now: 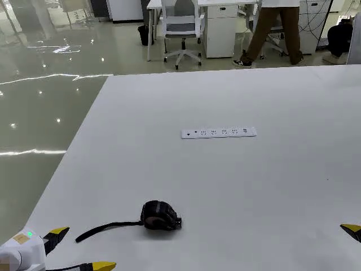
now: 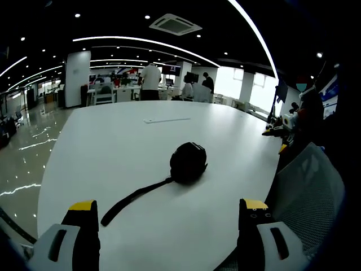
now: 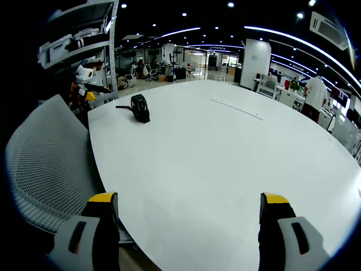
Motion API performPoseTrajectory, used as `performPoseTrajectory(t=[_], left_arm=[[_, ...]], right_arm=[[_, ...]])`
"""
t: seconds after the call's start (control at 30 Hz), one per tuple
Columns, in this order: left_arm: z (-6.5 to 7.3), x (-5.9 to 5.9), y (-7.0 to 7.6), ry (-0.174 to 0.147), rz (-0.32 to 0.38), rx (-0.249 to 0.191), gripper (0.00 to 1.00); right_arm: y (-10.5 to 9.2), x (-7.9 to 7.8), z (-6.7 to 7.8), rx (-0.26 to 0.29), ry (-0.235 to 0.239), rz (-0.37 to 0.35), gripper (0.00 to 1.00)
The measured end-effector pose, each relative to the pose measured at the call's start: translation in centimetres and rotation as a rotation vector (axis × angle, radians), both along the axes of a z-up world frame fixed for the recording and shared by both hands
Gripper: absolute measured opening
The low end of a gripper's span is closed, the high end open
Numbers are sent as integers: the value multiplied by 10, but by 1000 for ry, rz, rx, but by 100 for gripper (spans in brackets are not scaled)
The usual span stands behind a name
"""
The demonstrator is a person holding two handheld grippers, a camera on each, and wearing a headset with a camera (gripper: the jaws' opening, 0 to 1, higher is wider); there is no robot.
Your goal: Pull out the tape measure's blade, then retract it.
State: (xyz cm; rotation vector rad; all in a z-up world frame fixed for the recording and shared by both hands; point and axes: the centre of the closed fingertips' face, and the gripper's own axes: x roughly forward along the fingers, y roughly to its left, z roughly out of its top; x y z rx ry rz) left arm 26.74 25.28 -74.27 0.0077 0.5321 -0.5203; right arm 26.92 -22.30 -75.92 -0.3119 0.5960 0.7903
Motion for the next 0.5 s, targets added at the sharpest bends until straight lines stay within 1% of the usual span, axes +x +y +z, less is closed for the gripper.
performPoseTrajectory(t=[0.07, 0.13, 0.23, 0.3, 0.33, 0.37, 0.4, 0.43, 0.47, 0.5], left_arm=[[-1, 0, 1, -4, -3, 9, 100], [-2, 0, 1, 2, -4, 8, 100], [-6, 3, 7, 1, -5, 8, 100], [-7, 5, 9, 1, 0, -12, 100], [-7, 5, 7, -2, -7, -35, 100], [-6, 5, 5, -3, -16, -50, 100], [-5, 4, 3, -7, -27, -58, 100], [-4, 3, -1, -10, -40, -47, 100], [-7, 2, -2, 9, -51, -41, 100], [-13, -2, -4, 62, -50, -51, 100]], right_arm=[[0, 0, 0, 0, 2, -1, 100], [0, 0, -1, -3, 5, 0, 100], [1, 0, -1, -5, 5, 4, 100], [1, 1, -1, -4, 4, 4, 100], [2, 3, 0, -2, -14, 10, 100], [2, 3, 1, -3, -19, 10, 100], [2, 4, 1, 2, -20, 14, 100], [4, 4, 2, 15, -24, 19, 100], [5, 5, 2, 12, -30, 21, 100], [5, 6, 1, -5, -39, 32, 100]])
